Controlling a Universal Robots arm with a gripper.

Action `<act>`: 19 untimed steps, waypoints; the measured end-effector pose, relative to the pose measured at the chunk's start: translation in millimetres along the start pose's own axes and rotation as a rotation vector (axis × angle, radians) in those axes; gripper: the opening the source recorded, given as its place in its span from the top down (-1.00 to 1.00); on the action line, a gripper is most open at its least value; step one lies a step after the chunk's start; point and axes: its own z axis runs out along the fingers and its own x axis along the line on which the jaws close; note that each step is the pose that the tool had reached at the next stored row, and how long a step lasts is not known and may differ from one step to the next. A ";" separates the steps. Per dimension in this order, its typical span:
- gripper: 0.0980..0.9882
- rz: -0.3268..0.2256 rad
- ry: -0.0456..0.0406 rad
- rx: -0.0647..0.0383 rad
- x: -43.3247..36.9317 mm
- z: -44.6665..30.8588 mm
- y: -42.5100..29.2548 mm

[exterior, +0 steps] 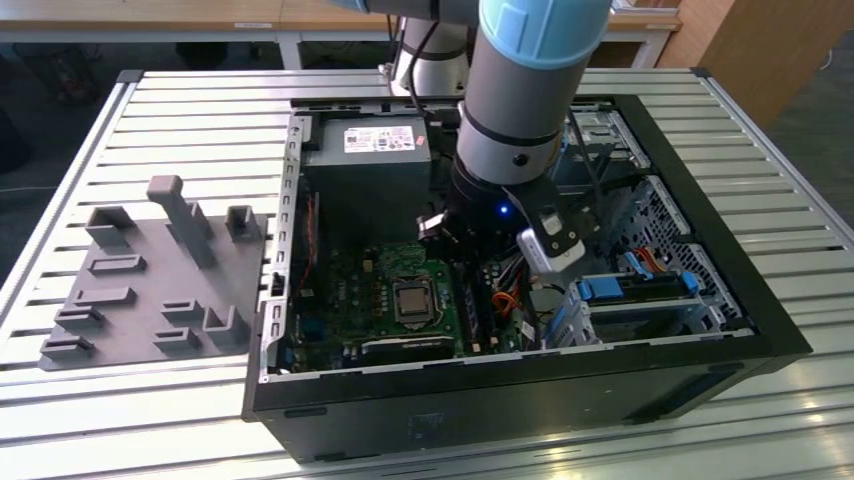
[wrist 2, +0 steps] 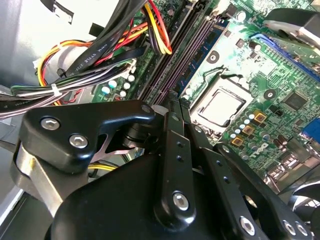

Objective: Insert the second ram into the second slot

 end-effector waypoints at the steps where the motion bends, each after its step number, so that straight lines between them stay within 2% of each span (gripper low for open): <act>1: 0.96 0.000 0.0000 0.000 -0.1 0.3 0.0; 19: 0.96 0.000 0.0000 0.000 -1.9 6.1 -0.1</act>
